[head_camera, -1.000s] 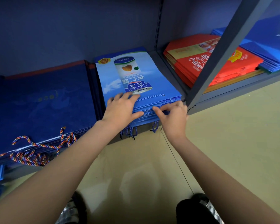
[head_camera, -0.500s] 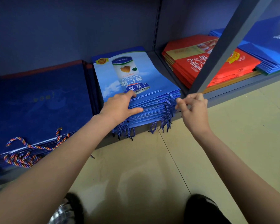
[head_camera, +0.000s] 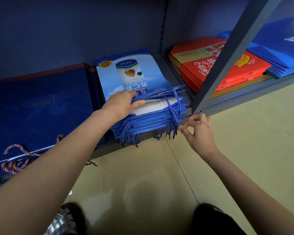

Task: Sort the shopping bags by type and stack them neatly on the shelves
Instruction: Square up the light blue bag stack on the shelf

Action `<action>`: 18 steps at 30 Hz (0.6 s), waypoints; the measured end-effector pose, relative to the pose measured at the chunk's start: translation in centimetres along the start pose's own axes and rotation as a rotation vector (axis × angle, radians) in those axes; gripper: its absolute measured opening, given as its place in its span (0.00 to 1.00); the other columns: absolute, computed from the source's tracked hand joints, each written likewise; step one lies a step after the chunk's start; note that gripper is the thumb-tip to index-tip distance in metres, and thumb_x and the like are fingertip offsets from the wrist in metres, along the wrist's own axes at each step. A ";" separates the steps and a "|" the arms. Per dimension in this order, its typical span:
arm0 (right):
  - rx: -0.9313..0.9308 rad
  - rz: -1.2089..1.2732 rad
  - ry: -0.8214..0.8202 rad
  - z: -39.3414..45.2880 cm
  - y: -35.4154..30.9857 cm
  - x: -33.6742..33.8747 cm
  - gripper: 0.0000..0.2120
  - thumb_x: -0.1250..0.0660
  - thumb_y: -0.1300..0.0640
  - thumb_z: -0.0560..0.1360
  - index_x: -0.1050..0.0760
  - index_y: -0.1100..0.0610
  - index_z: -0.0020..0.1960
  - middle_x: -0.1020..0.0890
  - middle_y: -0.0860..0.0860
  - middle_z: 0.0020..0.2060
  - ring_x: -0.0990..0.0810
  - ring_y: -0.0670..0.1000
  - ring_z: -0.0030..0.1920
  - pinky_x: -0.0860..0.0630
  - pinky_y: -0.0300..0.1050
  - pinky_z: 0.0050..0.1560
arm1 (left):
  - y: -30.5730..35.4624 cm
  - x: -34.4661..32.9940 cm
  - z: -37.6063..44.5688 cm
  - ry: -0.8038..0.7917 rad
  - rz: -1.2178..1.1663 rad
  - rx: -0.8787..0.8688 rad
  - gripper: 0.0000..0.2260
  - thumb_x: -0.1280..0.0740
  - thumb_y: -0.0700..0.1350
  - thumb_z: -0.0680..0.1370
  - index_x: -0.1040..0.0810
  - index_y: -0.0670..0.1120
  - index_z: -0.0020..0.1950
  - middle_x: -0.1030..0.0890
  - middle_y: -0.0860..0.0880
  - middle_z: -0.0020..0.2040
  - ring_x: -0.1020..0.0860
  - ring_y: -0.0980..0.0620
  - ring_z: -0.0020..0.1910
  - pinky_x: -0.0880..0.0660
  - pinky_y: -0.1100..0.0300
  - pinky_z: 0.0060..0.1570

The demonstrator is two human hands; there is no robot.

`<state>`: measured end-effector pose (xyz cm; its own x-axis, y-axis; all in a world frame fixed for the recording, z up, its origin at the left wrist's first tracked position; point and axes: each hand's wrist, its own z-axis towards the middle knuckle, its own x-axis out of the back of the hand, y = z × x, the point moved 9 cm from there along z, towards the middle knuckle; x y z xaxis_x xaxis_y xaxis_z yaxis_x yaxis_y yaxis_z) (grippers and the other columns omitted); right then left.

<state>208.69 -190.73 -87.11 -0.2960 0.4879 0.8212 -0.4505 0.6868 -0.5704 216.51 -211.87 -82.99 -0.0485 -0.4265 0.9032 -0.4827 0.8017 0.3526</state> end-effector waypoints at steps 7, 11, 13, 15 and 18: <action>-0.029 0.161 0.250 0.2 -1.0 2.9 0.17 0.27 0.48 0.69 0.23 0.57 0.52 0.31 0.52 0.53 0.33 0.54 0.58 0.35 0.45 0.60 | 0.1 -1.2 -0.6 -0.016 0.094 -0.033 0.23 0.43 0.60 0.78 0.32 0.44 0.65 0.23 0.41 0.55 0.26 0.42 0.54 0.33 0.55 0.48; -0.082 0.123 0.247 1.6 -2.4 1.5 0.26 0.26 0.43 0.66 0.26 0.59 0.56 0.31 0.54 0.57 0.35 0.54 0.59 0.36 0.47 0.59 | 0.4 -1.2 -0.7 -0.006 0.094 -0.036 0.24 0.43 0.59 0.79 0.33 0.44 0.67 0.22 0.41 0.56 0.26 0.42 0.55 0.31 0.54 0.51; -0.113 0.052 0.289 2.0 -3.2 0.7 0.27 0.27 0.42 0.66 0.28 0.60 0.55 0.32 0.56 0.58 0.35 0.56 0.59 0.37 0.48 0.56 | 0.4 -1.3 -0.8 0.000 0.093 -0.028 0.24 0.44 0.59 0.79 0.34 0.44 0.68 0.23 0.41 0.57 0.26 0.41 0.57 0.31 0.53 0.53; -0.142 -0.005 0.368 2.2 -4.0 0.6 0.26 0.27 0.42 0.67 0.29 0.61 0.52 0.32 0.57 0.57 0.34 0.57 0.58 0.38 0.49 0.55 | 0.4 -1.4 -0.8 0.012 0.083 -0.026 0.23 0.44 0.59 0.79 0.34 0.45 0.67 0.23 0.41 0.58 0.26 0.41 0.57 0.30 0.52 0.53; -0.217 0.011 0.383 2.5 -4.2 0.3 0.21 0.29 0.43 0.69 0.27 0.60 0.49 0.32 0.54 0.58 0.35 0.56 0.60 0.38 0.49 0.58 | 0.3 -1.4 -0.6 0.007 0.084 -0.028 0.23 0.45 0.59 0.79 0.33 0.45 0.67 0.23 0.42 0.59 0.26 0.42 0.57 0.30 0.52 0.53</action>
<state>208.39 -194.77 -84.45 0.0521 0.6319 0.7733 -0.2497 0.7580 -0.6026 216.93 -210.80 -84.02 -0.0815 -0.3543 0.9316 -0.4526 0.8459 0.2822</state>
